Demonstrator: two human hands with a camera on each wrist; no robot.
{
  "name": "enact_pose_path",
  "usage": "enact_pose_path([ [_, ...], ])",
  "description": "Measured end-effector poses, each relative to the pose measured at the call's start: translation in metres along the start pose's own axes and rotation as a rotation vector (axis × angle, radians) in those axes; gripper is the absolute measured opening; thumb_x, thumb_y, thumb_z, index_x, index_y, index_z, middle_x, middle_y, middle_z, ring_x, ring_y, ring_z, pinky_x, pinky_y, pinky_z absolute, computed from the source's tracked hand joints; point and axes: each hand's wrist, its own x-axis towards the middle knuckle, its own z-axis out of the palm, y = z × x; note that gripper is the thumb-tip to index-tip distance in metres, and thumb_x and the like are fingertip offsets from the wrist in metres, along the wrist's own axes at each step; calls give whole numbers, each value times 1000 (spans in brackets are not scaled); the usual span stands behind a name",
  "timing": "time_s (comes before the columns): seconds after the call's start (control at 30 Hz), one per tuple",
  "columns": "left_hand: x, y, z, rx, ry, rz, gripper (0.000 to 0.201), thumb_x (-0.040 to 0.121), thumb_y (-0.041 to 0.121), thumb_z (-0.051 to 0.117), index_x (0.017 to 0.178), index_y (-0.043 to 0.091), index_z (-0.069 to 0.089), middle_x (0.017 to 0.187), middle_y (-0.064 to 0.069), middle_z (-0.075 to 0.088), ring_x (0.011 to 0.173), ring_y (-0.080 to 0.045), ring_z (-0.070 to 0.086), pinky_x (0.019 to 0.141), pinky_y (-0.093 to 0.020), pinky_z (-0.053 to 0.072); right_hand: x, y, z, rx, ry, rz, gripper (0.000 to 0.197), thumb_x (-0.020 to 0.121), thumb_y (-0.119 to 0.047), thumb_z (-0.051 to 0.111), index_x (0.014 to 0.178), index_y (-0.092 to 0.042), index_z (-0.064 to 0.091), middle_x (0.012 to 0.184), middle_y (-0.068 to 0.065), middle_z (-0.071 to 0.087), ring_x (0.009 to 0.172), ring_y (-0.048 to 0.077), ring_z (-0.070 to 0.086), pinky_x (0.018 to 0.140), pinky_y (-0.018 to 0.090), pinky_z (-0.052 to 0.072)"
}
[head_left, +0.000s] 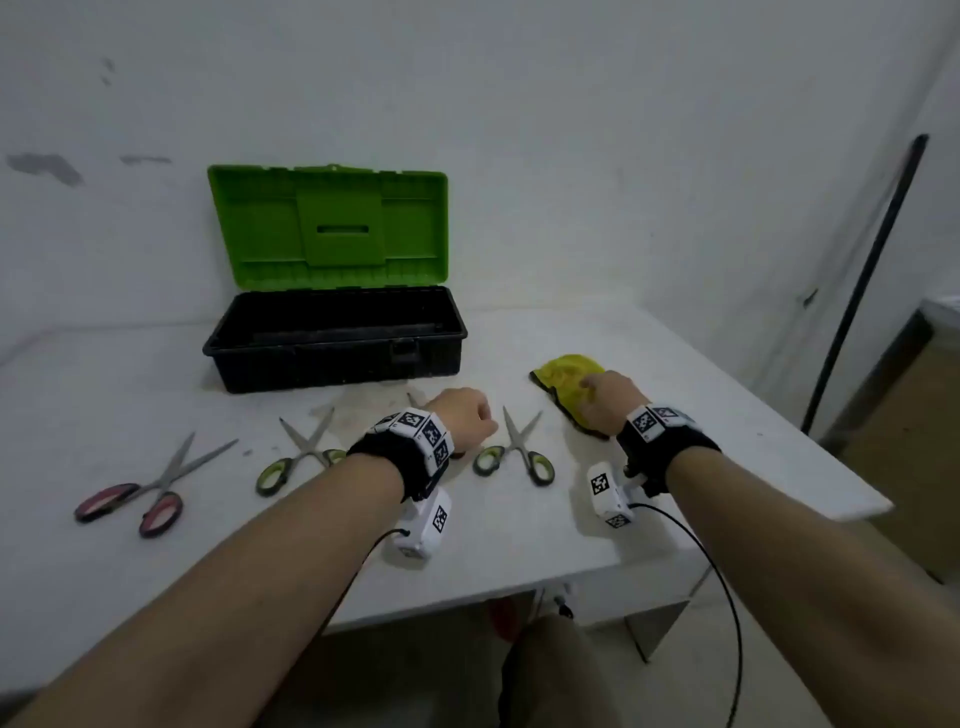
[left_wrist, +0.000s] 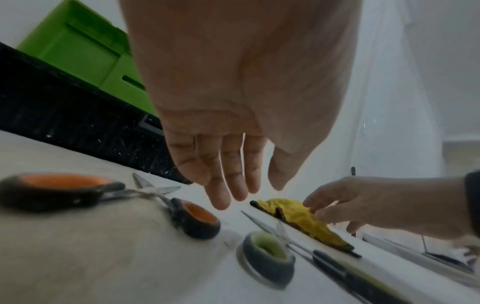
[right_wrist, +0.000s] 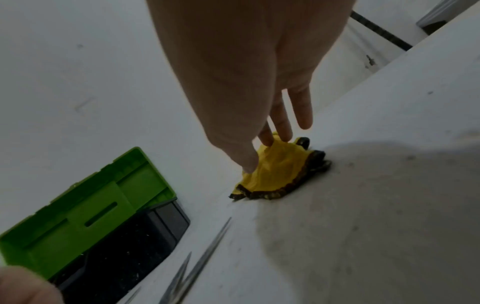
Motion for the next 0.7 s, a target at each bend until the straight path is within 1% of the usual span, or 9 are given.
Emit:
enact_pose_path([
  [0.07,4,6,5,72,-47,-12,31,96,41,57,105,14,69,108,-6,69,98,-25,63,86,-34,51,17,11,9,-46,-25,36,46,105,-26,37,147,-10,37,155,16,33,140,32,34,110,30,27],
  [0.17,8,14,14,130,-115,-22,38,92,47,59,103,12,70,105,-7,70,96,-26,65,86,-36,54,49,28,26,-78,-32,100,46,101,-33,43,140,-8,49,143,20,45,128,35,48,104,36,39],
  [0.23,11,17,16,169,-125,-20,41,89,49,62,103,12,69,103,-7,69,95,-27,65,85,-37,55,65,37,33,-112,-22,96,43,99,-29,48,137,-9,52,139,19,48,124,34,51,101,36,43],
  [0.3,11,18,17,212,-127,-18,40,85,50,67,101,14,68,100,-5,67,91,-26,66,80,-36,56,74,42,36,-152,-13,71,41,97,-24,53,136,-11,54,138,17,51,123,33,53,99,35,44],
  [0.37,11,19,20,234,-144,-14,34,82,45,71,98,15,69,98,-4,68,87,-26,67,76,-34,56,85,45,39,-165,-17,62,38,97,-21,53,134,-13,56,137,16,54,122,33,54,98,36,45],
  [0.47,11,18,22,274,-138,-4,21,85,34,67,96,16,71,99,-5,70,86,-26,68,77,-35,59,92,47,40,-133,-9,69,33,97,-24,51,128,-16,61,133,15,56,115,34,59,95,38,50],
  [0.53,11,18,22,261,-133,-10,19,87,32,63,95,16,71,99,-5,69,85,-26,68,76,-34,58,96,50,40,-78,36,63,30,96,-26,51,121,-18,64,128,14,60,109,34,61,90,39,53],
  [0.6,10,19,20,203,-115,-15,20,91,30,59,94,12,68,99,-7,68,86,-27,66,71,-32,55,98,52,40,9,132,48,27,95,-25,50,116,-16,63,121,14,62,106,35,60,87,40,53],
  [0.7,6,19,10,58,-50,-41,23,97,29,50,100,11,63,100,-7,65,86,-26,62,73,-34,49,97,52,40,221,292,-28,20,100,-28,39,113,-17,50,100,15,63,91,37,58,83,47,51],
])
